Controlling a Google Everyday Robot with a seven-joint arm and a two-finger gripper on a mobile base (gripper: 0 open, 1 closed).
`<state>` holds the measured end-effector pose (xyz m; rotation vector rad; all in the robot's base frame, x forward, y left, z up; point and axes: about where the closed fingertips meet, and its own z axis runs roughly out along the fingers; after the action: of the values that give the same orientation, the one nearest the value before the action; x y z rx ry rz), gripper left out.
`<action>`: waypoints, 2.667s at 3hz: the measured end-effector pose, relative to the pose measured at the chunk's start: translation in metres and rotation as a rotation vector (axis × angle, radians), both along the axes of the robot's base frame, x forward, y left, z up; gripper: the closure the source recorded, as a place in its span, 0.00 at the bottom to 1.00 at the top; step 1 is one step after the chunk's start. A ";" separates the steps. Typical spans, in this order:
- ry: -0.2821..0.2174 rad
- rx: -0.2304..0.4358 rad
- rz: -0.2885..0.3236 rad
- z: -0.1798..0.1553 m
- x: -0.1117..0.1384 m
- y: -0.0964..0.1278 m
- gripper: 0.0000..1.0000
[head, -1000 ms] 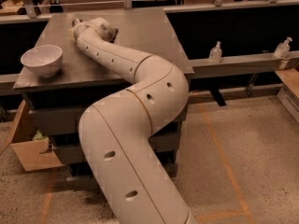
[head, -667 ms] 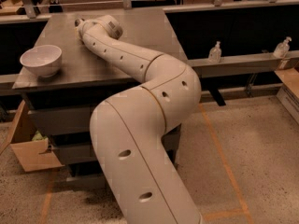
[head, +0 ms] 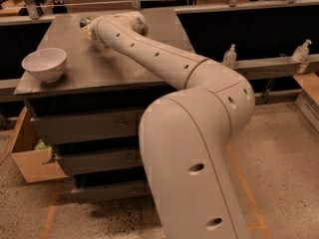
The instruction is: Move redbull can near white bowl
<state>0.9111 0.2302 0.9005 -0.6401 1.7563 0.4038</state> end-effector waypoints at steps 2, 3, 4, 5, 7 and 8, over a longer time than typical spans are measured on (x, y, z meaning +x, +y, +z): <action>0.023 -0.022 0.129 0.019 -0.045 -0.018 1.00; 0.028 0.008 0.184 0.016 -0.066 -0.017 1.00; 0.048 0.001 0.175 0.012 -0.075 -0.017 1.00; 0.072 -0.008 0.164 0.009 -0.088 -0.020 1.00; 0.137 -0.002 0.184 -0.006 -0.123 -0.010 1.00; 0.161 0.023 0.220 -0.011 -0.136 -0.002 0.82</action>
Offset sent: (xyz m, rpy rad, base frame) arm -0.0690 -0.0380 0.0283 -0.0344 0.0328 0.1969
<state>0.7749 0.2279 0.8897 -0.8067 1.8364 0.6412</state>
